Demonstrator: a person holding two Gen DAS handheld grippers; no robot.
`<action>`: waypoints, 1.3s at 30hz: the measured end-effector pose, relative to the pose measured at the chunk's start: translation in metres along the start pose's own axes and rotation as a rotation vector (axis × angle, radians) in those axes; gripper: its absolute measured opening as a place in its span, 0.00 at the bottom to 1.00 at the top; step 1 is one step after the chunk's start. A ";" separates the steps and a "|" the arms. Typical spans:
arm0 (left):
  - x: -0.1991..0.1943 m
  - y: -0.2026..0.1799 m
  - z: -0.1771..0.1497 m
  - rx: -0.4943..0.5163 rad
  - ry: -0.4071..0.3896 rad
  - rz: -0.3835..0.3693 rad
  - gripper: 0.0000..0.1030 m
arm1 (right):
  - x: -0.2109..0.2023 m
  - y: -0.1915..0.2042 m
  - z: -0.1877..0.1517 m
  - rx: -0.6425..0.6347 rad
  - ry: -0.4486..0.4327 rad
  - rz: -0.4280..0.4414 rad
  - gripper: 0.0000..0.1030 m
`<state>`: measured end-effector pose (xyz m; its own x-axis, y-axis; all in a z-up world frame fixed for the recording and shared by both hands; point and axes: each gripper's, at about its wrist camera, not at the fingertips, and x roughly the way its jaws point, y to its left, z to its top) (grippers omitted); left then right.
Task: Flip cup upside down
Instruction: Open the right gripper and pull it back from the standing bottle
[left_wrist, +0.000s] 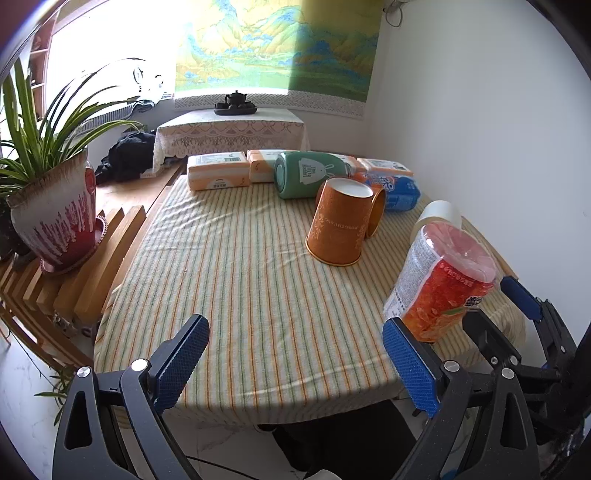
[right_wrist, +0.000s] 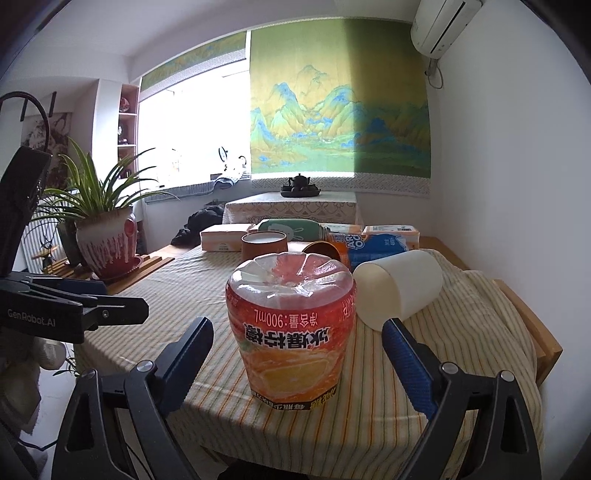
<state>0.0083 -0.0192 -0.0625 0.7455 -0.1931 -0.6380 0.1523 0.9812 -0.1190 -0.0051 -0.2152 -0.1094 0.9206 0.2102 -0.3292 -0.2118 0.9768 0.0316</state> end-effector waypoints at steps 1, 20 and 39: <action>-0.003 -0.001 -0.001 0.000 -0.009 0.001 0.94 | -0.005 -0.001 0.000 0.008 0.001 -0.002 0.88; -0.062 -0.039 -0.019 0.069 -0.255 0.071 0.96 | -0.086 -0.036 0.025 0.170 -0.066 -0.213 0.88; -0.093 -0.047 -0.029 0.077 -0.375 0.172 0.99 | -0.101 -0.024 0.022 0.143 -0.091 -0.221 0.88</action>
<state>-0.0870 -0.0471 -0.0202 0.9467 -0.0297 -0.3209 0.0420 0.9986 0.0314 -0.0854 -0.2590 -0.0567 0.9662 -0.0120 -0.2574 0.0400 0.9938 0.1038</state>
